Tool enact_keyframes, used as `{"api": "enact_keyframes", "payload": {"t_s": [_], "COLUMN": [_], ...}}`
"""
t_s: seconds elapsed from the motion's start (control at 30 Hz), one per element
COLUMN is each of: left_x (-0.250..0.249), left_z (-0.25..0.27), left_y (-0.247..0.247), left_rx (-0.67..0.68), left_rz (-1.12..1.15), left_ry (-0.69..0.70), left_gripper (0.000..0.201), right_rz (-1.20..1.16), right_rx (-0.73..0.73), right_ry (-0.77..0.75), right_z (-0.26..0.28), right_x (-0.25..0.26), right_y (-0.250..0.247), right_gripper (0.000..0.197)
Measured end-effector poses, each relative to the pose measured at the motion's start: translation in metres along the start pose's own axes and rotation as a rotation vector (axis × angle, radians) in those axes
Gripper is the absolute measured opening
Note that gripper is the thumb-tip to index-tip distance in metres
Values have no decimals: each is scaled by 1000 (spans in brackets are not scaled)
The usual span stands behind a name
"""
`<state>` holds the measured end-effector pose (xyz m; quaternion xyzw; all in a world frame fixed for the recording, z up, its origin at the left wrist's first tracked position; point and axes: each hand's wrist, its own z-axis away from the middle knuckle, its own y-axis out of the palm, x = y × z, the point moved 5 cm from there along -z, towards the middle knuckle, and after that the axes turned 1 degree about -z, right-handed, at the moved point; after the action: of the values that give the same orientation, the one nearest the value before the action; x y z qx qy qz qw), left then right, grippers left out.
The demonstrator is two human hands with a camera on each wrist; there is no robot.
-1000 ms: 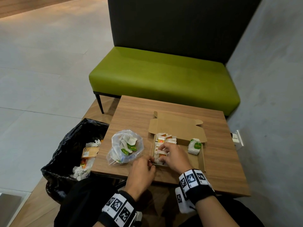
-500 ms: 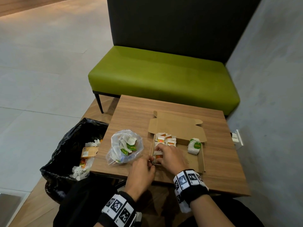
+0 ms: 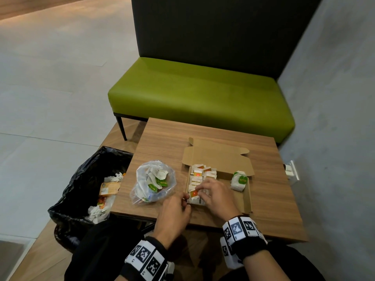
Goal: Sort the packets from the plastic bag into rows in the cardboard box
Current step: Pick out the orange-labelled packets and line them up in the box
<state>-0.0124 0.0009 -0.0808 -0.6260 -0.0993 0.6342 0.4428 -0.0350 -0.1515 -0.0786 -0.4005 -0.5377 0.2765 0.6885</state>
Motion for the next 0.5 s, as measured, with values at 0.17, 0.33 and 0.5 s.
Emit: {"api": "enact_keyframes", "payload": {"t_s": [0.17,0.33,0.5], "left_x": [2,3,2], "left_z": [-1,-1,-1], "left_y": [0,1,1], "left_rx": [15,5,0], "left_rz": [10,9,2], "left_ry": [-8,-1,2], "left_gripper": [33,32,31], "right_rz": [12,280,338], "right_rx": [-232,-112,-7], "right_ry": [145,267,293], "right_z": [17,25,25], "right_x": [-27,-44,-36], "right_y": [-30,-24,-18], "right_gripper": [17,26,37]}}
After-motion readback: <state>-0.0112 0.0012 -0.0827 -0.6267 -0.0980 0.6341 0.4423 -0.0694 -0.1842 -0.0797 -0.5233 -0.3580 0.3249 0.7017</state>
